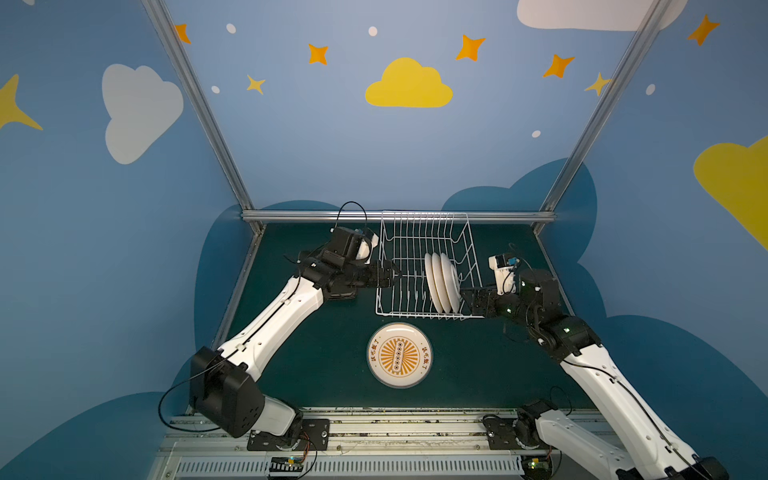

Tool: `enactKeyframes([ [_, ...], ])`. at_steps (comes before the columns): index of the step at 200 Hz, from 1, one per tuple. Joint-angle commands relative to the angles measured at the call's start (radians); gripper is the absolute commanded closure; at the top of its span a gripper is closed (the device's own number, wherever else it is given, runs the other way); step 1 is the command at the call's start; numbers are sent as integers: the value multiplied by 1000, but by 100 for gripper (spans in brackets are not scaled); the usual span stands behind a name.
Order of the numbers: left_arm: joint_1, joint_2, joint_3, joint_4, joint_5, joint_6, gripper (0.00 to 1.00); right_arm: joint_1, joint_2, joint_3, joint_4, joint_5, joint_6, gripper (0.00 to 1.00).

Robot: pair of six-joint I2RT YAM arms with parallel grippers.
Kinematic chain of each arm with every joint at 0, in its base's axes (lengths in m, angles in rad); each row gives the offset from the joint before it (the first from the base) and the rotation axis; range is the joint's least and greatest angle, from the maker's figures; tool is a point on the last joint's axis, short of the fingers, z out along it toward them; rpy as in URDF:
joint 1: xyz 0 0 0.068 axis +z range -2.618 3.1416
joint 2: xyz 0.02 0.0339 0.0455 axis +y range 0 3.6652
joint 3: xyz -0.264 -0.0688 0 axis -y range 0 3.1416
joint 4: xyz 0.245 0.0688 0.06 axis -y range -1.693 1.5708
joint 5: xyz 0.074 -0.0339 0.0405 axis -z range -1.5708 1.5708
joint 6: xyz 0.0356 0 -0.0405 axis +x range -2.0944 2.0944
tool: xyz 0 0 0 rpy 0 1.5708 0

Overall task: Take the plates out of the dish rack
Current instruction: 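Raise the left gripper and reach it to the printed plates in the rack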

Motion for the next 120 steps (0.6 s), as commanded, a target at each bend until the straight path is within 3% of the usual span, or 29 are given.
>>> enactKeyframes([
  [1,-29,71,56,25,51,0,4,-21,7,31,-55,-13,21,11],
  [58,-102,256,176,33,92,-34,14,-62,-32,11,-83,-4,28,11],
  [120,-107,362,240,63,76,-95,31,-85,-57,1,-92,-2,24,11],
])
